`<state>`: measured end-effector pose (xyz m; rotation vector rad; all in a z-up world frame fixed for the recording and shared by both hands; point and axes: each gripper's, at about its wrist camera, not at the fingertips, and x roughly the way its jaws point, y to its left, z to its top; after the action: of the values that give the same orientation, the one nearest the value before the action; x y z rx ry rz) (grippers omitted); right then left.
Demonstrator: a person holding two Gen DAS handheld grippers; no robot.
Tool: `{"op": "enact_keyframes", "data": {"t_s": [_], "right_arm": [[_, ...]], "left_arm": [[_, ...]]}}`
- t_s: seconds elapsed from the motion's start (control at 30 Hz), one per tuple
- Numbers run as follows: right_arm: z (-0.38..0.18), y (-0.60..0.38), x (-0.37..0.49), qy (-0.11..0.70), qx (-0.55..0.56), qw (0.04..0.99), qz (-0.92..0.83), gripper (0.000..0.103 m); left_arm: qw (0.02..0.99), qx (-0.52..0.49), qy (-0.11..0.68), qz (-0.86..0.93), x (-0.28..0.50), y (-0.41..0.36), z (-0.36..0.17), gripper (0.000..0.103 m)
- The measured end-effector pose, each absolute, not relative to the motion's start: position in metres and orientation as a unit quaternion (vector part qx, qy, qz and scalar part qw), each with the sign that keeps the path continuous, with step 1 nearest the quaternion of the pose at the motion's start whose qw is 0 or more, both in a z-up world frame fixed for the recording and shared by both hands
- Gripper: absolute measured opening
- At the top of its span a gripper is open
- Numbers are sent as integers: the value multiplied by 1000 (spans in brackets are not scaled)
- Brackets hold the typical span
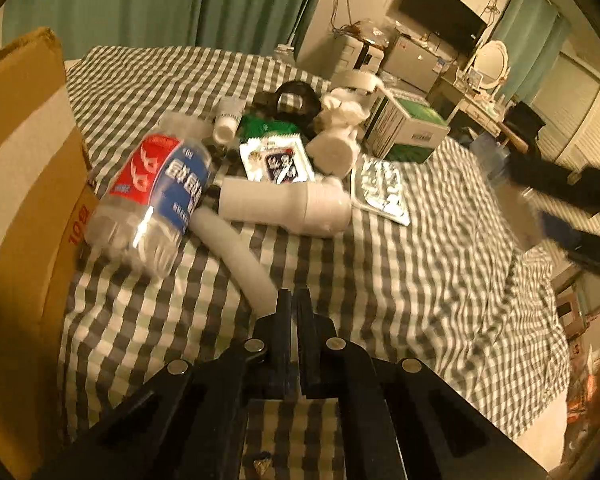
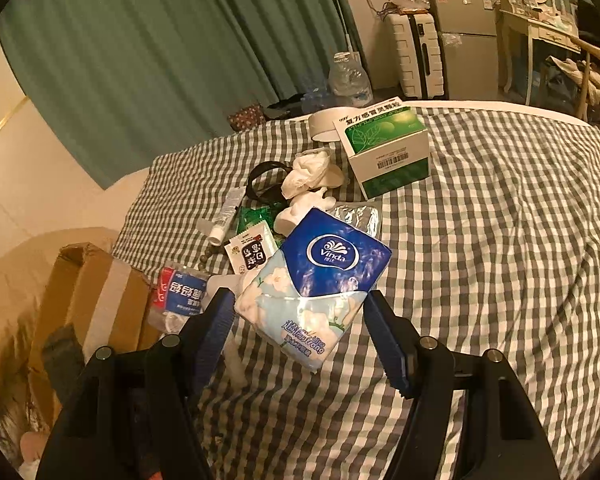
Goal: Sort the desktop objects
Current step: 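Grasp the white plastic pipe with the left tool while the right tool lifts the tissue pack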
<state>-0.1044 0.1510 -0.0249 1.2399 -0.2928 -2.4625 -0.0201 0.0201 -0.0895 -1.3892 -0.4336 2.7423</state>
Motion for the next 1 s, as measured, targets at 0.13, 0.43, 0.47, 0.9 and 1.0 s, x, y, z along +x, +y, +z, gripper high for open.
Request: {"op": "enact_keyframes", "data": {"t_s": [0.13,0.43,0.47,0.9,1.0], "right_arm": [[-11,153,-94,-104,424,180,-881,67],[-17,150,-92,-96,426,176,-882,66],[-18,151,-92,-98,428,177,-881,66],[-85,125,-120,-38,507,167,-845,85],[-103,106,-128,33,512,167,-842,85]], "left_arm": [[5,-469,-166,867,-22,10,-111,12],[-24,-455,-109,884,-48,27,-130,53],[-20,-451,-97,887,-47,29,-130,25],[14,-439,-110,892,-26,27,-94,10],[4,-438,-93,894,-23,23,-93,10]]}}
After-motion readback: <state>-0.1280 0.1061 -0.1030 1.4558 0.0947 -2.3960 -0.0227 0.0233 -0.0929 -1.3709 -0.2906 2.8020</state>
